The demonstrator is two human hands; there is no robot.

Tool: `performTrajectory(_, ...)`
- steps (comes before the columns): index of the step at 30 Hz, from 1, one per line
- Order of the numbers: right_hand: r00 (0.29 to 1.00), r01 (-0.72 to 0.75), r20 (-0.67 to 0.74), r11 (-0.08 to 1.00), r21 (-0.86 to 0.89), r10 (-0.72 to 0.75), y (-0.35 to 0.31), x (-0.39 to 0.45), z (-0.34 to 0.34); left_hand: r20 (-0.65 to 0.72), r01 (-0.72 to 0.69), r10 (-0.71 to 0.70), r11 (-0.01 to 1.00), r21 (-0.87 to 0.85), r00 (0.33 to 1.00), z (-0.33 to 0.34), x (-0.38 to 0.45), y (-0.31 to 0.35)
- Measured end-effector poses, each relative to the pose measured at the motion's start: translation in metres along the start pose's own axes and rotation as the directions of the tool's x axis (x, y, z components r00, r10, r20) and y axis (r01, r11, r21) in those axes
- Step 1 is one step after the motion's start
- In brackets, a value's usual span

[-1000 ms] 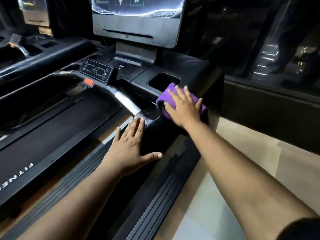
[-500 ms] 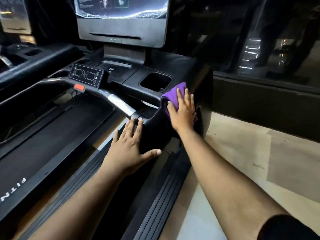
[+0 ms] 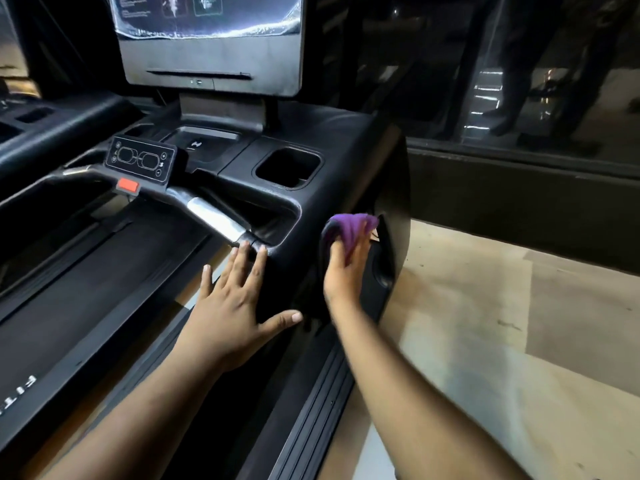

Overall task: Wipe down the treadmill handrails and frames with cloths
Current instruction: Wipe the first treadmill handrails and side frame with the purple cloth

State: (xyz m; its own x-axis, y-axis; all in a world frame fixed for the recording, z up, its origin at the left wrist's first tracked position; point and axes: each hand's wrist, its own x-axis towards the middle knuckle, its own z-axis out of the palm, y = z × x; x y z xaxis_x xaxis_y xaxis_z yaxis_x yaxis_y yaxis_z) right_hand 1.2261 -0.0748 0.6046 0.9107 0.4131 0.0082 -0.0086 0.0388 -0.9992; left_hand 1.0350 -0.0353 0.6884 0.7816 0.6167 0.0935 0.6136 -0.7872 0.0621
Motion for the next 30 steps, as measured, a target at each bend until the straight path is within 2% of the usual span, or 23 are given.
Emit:
performTrajectory(2, 0.988, 0.146, 0.071, 0.984, -0.102, -0.139, 0.006, -0.034, 0.006, -0.005, -0.024, 0.024, 0.999, 0.032, 1.000, 0.001, 0.009, 0.005)
performTrajectory(4, 0.969, 0.228, 0.139, 0.956, -0.183, -0.205, 0.005, -0.026, 0.003, 0.018, -0.027, 0.026, 0.998, 0.057, 0.999, 0.000, 0.018, 0.012)
performTrajectory(6, 0.968, 0.226, 0.171, 0.934, -0.276, -0.184, -0.012, 0.020, -0.003, 0.030, -0.006, 0.005, 0.999, 0.049, 1.000, -0.001, 0.024, 0.014)
performTrajectory(9, 0.981, 0.147, 0.173, 0.917, -0.372, -0.087, -0.043, 0.087, -0.016, 0.046, 0.010, -0.011, 0.999, 0.041, 0.999, -0.003, 0.024, 0.015)
performTrajectory(11, 0.972, 0.208, 0.194, 0.868, -0.450, -0.131, -0.047, 0.080, -0.012, 0.049, 0.023, -0.025, 0.999, 0.028, 0.998, -0.004, 0.023, 0.015)
performTrajectory(13, 0.898, 0.427, 0.329, 0.760, -0.490, -0.292, -0.037, 0.042, -0.005, 0.048, 0.049, -0.049, 0.999, 0.016, 0.998, -0.004, 0.025, 0.015)
performTrajectory(15, 0.793, 0.593, 0.495, 0.637, -0.492, -0.356, -0.025, 0.018, -0.007, 0.057, 0.061, -0.062, 0.998, 0.009, 0.996, -0.003, 0.026, 0.015)
performTrajectory(18, 0.666, 0.734, 0.681, 0.425, -0.529, -0.303, -0.046, 0.065, -0.006, 0.062, 0.104, -0.104, 0.995, 0.007, 0.993, -0.004, 0.027, 0.017)
performTrajectory(21, 0.669, 0.737, 0.727, 0.258, -0.625, -0.153, -0.083, 0.117, 0.014, 0.049, 0.156, -0.157, 0.988, 0.012, 0.986, -0.005, 0.030, 0.022)
performTrajectory(22, 0.689, 0.720, 0.712, 0.236, -0.652, -0.134, -0.086, 0.121, 0.020, 0.048, 0.163, -0.164, 0.986, 0.017, 0.985, -0.004, 0.031, 0.022)
performTrajectory(24, 0.685, 0.727, 0.704, 0.245, -0.642, -0.188, -0.081, 0.106, 0.020, 0.038, 0.188, -0.188, 0.982, 0.013, 0.981, -0.003, 0.030, 0.022)
performTrajectory(27, 0.593, 0.797, 0.750, 0.342, -0.497, -0.294, -0.051, 0.077, -0.015, 0.027, 0.218, -0.218, 0.976, 0.004, 0.975, 0.001, 0.031, 0.019)
performTrajectory(28, 0.562, 0.818, 0.769, 0.340, -0.464, -0.304, -0.044, 0.074, -0.025, 0.016, 0.226, -0.226, 0.974, -0.002, 0.974, 0.004, 0.031, 0.018)
performTrajectory(30, 0.549, 0.824, 0.791, 0.332, -0.459, -0.270, -0.048, 0.087, -0.024, 0.017, 0.222, -0.222, 0.975, -0.005, 0.975, 0.006, 0.034, 0.018)
